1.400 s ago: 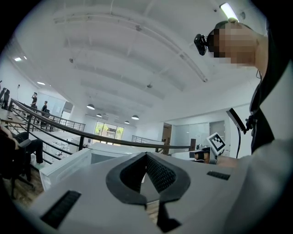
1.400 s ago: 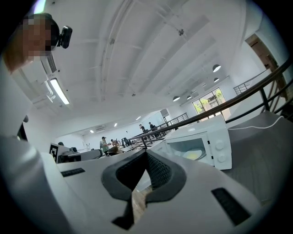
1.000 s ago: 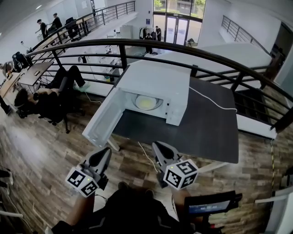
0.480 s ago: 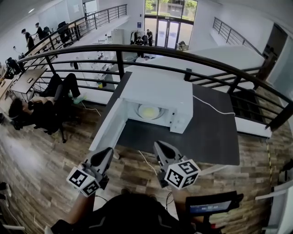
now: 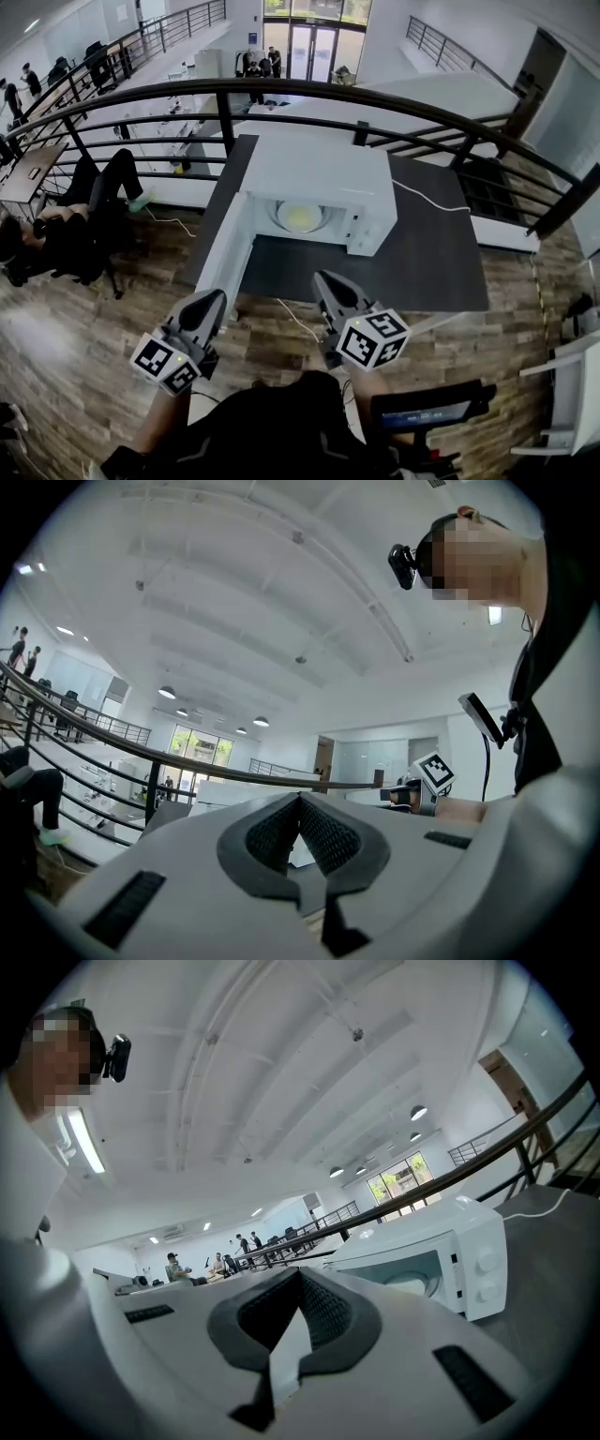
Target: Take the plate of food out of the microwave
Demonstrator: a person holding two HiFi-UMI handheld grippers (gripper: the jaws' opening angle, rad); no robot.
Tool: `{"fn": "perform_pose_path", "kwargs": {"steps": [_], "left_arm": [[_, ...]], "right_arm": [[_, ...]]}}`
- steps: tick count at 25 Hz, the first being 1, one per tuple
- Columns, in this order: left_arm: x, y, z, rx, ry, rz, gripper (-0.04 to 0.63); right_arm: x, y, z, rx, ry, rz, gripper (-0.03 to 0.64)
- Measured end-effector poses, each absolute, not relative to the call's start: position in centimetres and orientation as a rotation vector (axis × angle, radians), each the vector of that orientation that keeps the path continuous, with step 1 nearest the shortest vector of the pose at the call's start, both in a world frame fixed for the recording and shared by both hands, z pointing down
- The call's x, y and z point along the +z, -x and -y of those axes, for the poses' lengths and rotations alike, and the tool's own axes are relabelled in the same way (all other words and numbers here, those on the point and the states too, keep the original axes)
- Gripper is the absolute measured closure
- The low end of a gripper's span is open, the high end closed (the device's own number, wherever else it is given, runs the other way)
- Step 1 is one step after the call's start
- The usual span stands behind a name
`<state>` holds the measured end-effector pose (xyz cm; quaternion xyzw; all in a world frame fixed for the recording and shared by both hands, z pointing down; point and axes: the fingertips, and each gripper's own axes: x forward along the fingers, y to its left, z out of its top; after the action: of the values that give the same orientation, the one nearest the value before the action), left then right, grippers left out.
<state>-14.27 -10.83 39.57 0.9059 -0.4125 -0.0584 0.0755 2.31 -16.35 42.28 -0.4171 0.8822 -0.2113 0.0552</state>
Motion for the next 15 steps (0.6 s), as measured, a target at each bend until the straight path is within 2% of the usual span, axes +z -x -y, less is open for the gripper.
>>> {"fn": "perform_pose_path", "kwargs": {"steps": [7, 15], "left_arm": [[39.7, 15.4, 12.2, -0.175, -2.71, 1.197, 0.591], [39.2, 13.9, 16.3, -0.214, -2.687, 1.209, 0.591]], "right_arm": [[43.9, -2.2, 17.7, -0.746, 1.325, -2.63, 0.627], [47.4, -3.1, 24.6, -0.861, 1.336, -2.572, 0.627]]}}
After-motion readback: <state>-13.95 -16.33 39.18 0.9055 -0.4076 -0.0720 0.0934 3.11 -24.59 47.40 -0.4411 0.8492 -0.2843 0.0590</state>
